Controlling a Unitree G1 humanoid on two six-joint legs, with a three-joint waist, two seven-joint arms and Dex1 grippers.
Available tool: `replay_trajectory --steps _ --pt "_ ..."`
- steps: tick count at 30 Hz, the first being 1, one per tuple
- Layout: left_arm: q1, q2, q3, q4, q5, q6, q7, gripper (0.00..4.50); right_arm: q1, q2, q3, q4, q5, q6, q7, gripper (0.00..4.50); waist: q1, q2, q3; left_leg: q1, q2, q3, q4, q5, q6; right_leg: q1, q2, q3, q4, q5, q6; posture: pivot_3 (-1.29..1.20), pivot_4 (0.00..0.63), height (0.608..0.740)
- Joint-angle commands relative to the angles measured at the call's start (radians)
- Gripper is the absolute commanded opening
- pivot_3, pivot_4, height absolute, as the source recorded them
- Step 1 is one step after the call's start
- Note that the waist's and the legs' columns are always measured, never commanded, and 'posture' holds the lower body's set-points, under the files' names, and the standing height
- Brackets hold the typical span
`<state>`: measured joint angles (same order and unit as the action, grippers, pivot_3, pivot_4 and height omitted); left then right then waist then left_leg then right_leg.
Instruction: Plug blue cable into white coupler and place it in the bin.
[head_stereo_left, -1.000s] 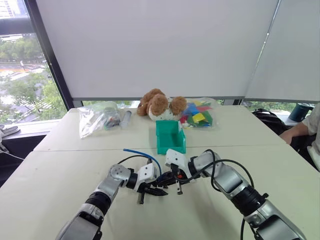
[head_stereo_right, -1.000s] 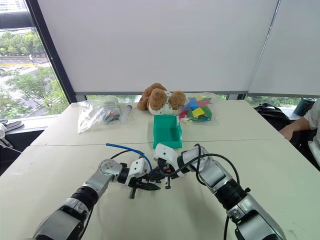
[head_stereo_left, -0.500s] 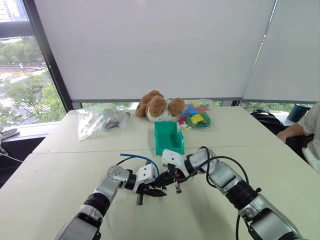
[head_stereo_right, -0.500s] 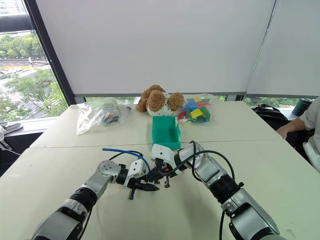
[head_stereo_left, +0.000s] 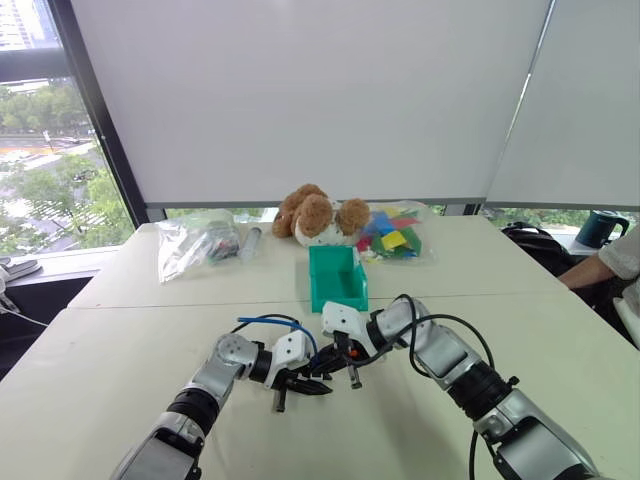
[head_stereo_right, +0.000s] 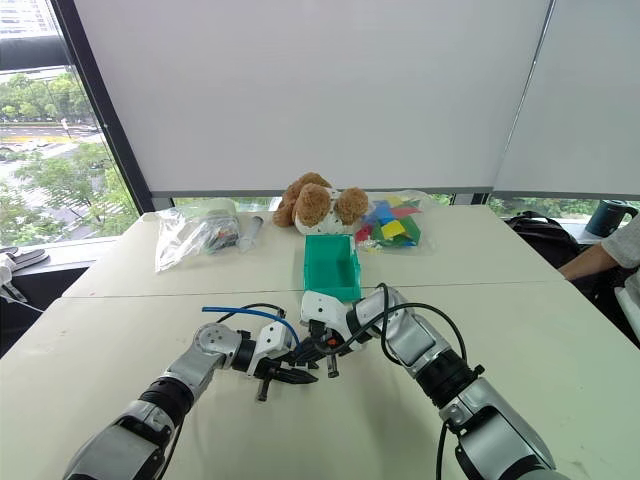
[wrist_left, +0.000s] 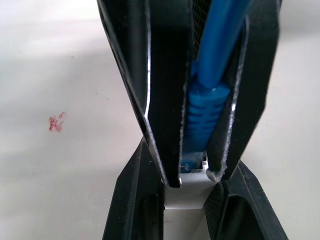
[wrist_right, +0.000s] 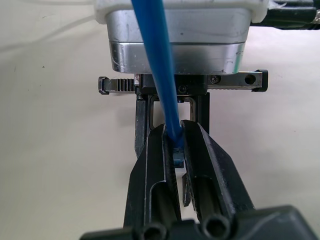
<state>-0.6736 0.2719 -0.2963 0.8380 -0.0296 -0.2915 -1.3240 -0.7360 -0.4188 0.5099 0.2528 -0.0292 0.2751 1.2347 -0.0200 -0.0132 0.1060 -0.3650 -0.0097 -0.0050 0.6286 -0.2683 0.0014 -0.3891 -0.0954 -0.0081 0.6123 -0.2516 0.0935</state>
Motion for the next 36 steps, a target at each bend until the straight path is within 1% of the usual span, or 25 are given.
replay_trajectory --steps 1,6,9,13,17,20,22,24,25,27,28,30,31,34,36 --pt "-0.029 -0.039 -0.013 -0.063 0.006 -0.029 0.006 0.42 0.112 0.006 0.134 0.190 -0.139 0.107 -0.060 0.00 0.000 0.000 0.000 0.000 0.000 0.000 0.000 0.000 0.000 0.000 0.000 0.000 0.000 0.000 0.000 0.00 0.150 0.740" --pt "-0.029 -0.028 -0.001 -0.057 0.005 -0.025 0.018 0.42 0.119 -0.030 0.047 0.033 -0.075 0.181 -0.048 0.00 0.005 0.001 0.002 -0.001 0.000 0.000 0.000 0.000 0.000 -0.001 0.000 0.000 0.000 -0.001 0.001 0.00 0.150 0.740" --pt "-0.026 -0.021 0.006 -0.056 0.005 -0.023 0.024 0.42 0.129 -0.043 0.002 -0.072 -0.040 0.239 -0.041 0.00 0.008 0.002 0.004 -0.007 0.000 0.000 0.001 0.000 0.000 -0.006 -0.001 -0.001 -0.001 0.000 0.000 0.00 0.150 0.740" --pt "-0.021 -0.017 0.009 -0.056 0.007 -0.025 0.030 0.42 0.142 -0.058 -0.025 -0.180 -0.008 0.300 -0.038 0.00 0.016 0.006 0.014 -0.011 0.000 0.000 0.001 0.001 0.001 -0.009 -0.002 -0.003 -0.002 0.000 0.000 0.00 0.150 0.740" --pt "-0.019 -0.017 0.009 -0.055 0.008 -0.027 0.033 0.42 0.147 -0.069 -0.026 -0.233 -0.009 0.325 -0.046 0.00 0.025 0.006 0.021 -0.014 0.000 0.001 0.002 0.001 0.001 -0.011 -0.003 -0.003 -0.003 0.000 0.000 0.00 0.150 0.740" --pt "-0.020 -0.019 0.010 -0.056 0.007 -0.025 0.035 0.42 0.151 -0.077 -0.013 -0.239 -0.022 0.316 -0.057 0.00 0.030 0.006 0.021 -0.022 0.000 0.001 0.003 0.001 0.002 -0.018 -0.003 -0.004 -0.003 0.001 -0.001 0.00 0.150 0.740" --pt "-0.018 -0.019 0.010 -0.060 0.005 -0.021 0.032 0.42 0.154 -0.075 -0.012 -0.235 -0.021 0.315 -0.064 0.00 0.030 0.006 0.021 -0.023 0.000 0.001 0.003 0.002 0.003 -0.019 -0.004 -0.005 -0.003 0.001 -0.001 0.00 0.150 0.740" --pt "-0.017 -0.015 0.013 -0.064 0.002 -0.009 0.028 1.47 0.155 -0.075 -0.014 -0.227 -0.024 0.310 -0.071 0.00 0.030 0.005 0.022 -0.023 0.000 0.001 0.003 0.002 0.003 -0.019 -0.004 -0.005 -0.003 0.001 -0.002 0.00 0.150 0.740" --pt "-0.015 -0.011 0.014 -0.068 0.001 -0.005 0.026 1.82 0.154 -0.075 -0.018 -0.223 -0.025 0.308 -0.077 0.00 0.030 0.005 0.023 -0.023 0.000 0.001 0.002 0.002 0.003 -0.019 -0.004 -0.005 -0.003 0.001 -0.002 0.00 0.150 0.740" --pt "-0.010 0.003 0.020 -0.077 0.002 -0.007 0.034 2.74 0.149 -0.074 -0.031 -0.218 -0.018 0.311 -0.087 0.00 0.029 0.004 0.024 -0.024 0.000 0.001 0.002 0.002 0.003 -0.020 -0.004 -0.005 -0.003 0.001 -0.002 0.00 0.150 0.740" --pt "-0.005 0.014 0.027 -0.089 -0.002 -0.005 0.038 3.31 0.145 -0.073 -0.042 -0.218 -0.012 0.314 -0.093 0.00 0.028 0.005 0.025 -0.024 0.000 0.001 0.002 0.002 0.003 -0.020 -0.004 -0.005 -0.003 0.001 -0.002 0.00 0.150 0.740" --pt "0.007 0.035 0.048 -0.124 -0.025 0.022 0.039 4.29 0.138 -0.074 -0.064 -0.221 0.001 0.321 -0.104 0.00 0.024 0.005 0.027 -0.026 0.000 0.001 0.002 0.002 0.003 -0.020 -0.003 -0.005 -0.003 0.001 -0.002 0.00 0.150 0.740" --pt "0.015 0.046 0.059 -0.148 -0.039 0.040 0.038 4.41 0.134 -0.076 -0.075 -0.225 0.009 0.326 -0.111 0.00 0.022 0.005 0.027 -0.028 0.000 0.001 0.002 0.002 0.003 -0.020 -0.003 -0.005 -0.003 0.001 -0.002 0.00 0.150 0.740" --pt "0.052 0.090 0.096 -0.250 -0.079 0.115 0.044 4.41 0.118 -0.074 -0.130 -0.256 0.055 0.370 -0.131 0.00 0.017 0.007 0.030 -0.031 0.000 0.001 0.001 0.002 0.003 -0.023 -0.003 -0.005 -0.003 0.001 -0.002 0.00 0.150 0.740" --pt "0.084 0.121 0.129 -0.333 -0.118 0.181 0.052 4.41 0.099 -0.070 -0.182 -0.283 0.097 0.414 -0.146 0.00 0.013 0.007 0.031 -0.037 0.000 0.001 0.002 0.002 0.003 -0.028 -0.004 -0.005 -0.003 0.001 -0.002 0.00 0.150 0.740"
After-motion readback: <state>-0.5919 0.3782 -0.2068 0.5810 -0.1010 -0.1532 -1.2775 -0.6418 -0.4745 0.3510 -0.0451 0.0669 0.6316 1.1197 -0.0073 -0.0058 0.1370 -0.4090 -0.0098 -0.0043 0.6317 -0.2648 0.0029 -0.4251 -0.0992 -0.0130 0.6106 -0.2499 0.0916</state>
